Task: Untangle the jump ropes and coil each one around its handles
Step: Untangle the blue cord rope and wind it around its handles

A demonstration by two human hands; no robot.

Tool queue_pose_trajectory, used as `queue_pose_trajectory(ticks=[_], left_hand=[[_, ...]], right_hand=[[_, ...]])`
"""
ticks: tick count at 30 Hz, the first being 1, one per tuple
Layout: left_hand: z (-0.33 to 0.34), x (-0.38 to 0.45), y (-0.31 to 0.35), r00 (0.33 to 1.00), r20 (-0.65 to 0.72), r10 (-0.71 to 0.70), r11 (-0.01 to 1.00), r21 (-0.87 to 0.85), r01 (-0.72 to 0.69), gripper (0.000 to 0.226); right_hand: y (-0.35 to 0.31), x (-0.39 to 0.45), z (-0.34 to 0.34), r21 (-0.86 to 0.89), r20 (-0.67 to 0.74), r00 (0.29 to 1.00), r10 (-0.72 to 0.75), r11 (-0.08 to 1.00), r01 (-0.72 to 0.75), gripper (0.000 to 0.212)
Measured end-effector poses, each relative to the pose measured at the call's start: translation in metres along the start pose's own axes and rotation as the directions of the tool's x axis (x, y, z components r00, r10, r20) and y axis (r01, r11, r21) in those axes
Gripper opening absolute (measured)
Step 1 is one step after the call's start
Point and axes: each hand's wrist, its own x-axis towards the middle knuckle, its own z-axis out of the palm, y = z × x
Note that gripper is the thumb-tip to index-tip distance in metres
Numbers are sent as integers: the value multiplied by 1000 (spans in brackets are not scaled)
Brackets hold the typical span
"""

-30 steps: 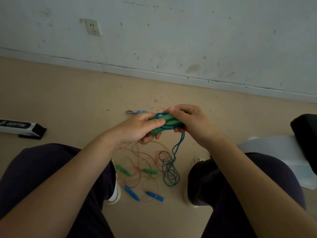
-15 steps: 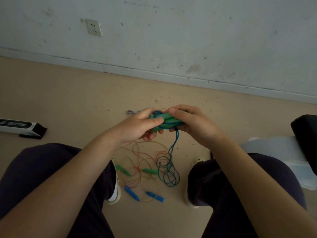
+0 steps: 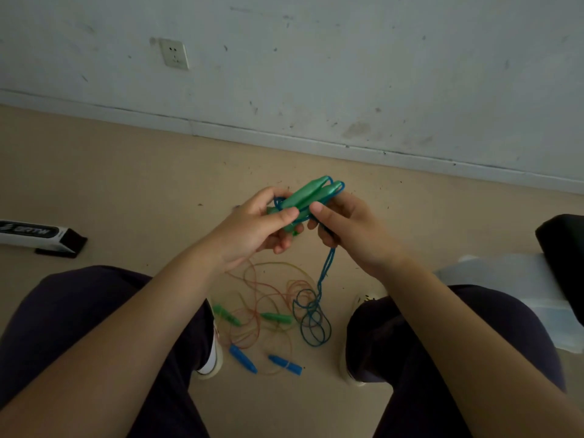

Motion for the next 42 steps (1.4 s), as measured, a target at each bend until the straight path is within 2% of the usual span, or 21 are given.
queue_pose_trajectory(ticks=[6, 11, 14, 19, 25, 32, 36, 42], left_hand=[[-6, -3, 6, 991, 132, -38, 998, -36, 43, 22], [-6, -6, 8, 979, 203, -21, 998, -50, 32, 30], [-4, -6, 6, 981, 191, -11, 998, -58, 23, 33], [-1, -7, 4, 986, 168, 22, 999, 23, -27, 27], [0, -6, 5, 989, 129, 67, 993, 85, -79, 28], [-1, -6, 3, 990, 94, 107, 988, 103, -116, 28], [-3, -6, 2, 991, 54, 120, 989, 85, -124, 36], [-5, -2, -2, 993, 27, 113, 990, 86, -115, 35]], right_hand=[[-3, -2, -1, -42, 56, 998, 14, 999, -12, 15], [-5, -3, 0, -155, 61, 996, 65, 986, -55, 43], [-6, -4, 0, -166, 61, 995, 78, 984, -67, 55], [-11, -4, 3, -230, 98, 990, 98, 970, -73, 38], [-13, -2, 5, -391, 17, 995, 96, 917, -82, 51], [-10, 1, 4, -390, 6, 994, 113, 915, -102, 55], [-10, -1, 2, -283, 61, 992, 110, 955, -89, 48], [-8, -5, 0, -191, 144, 986, 80, 980, -52, 42]])
